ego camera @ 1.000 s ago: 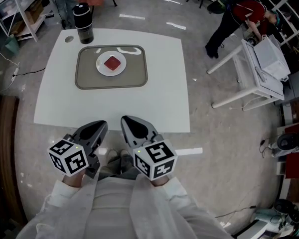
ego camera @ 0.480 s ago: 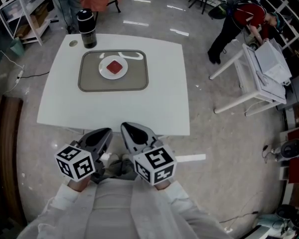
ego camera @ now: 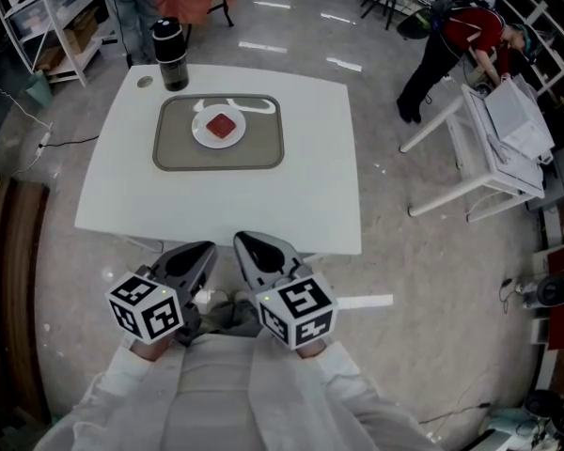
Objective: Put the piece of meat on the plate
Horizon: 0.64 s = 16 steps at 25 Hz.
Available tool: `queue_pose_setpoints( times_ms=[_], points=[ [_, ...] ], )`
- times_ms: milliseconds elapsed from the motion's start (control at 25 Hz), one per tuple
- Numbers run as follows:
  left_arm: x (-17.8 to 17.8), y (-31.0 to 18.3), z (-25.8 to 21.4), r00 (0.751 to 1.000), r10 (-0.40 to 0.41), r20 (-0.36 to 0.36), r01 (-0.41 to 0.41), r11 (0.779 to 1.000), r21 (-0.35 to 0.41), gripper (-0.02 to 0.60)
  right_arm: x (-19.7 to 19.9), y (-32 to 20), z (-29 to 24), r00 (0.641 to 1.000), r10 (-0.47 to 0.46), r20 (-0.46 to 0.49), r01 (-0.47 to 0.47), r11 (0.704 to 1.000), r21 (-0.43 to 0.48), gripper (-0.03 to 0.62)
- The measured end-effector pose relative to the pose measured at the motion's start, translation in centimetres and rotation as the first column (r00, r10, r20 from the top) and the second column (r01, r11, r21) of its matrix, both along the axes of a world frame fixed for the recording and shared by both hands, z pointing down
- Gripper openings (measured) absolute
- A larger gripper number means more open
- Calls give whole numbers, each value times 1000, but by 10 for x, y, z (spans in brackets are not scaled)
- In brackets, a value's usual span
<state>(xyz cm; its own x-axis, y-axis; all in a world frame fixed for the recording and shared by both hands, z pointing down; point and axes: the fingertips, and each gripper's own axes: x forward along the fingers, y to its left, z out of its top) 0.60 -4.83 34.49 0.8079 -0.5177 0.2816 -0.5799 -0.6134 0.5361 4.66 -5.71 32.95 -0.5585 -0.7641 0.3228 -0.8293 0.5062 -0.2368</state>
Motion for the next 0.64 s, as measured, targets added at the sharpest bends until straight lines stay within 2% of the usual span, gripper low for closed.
queue_pose_setpoints(
  times_ms=[640],
  points=[
    [-7,-3,-12,1000,-19,-19,20,1000,18,12,3,-8,-12,1000,-5,-1,5,1000,25,15]
  ],
)
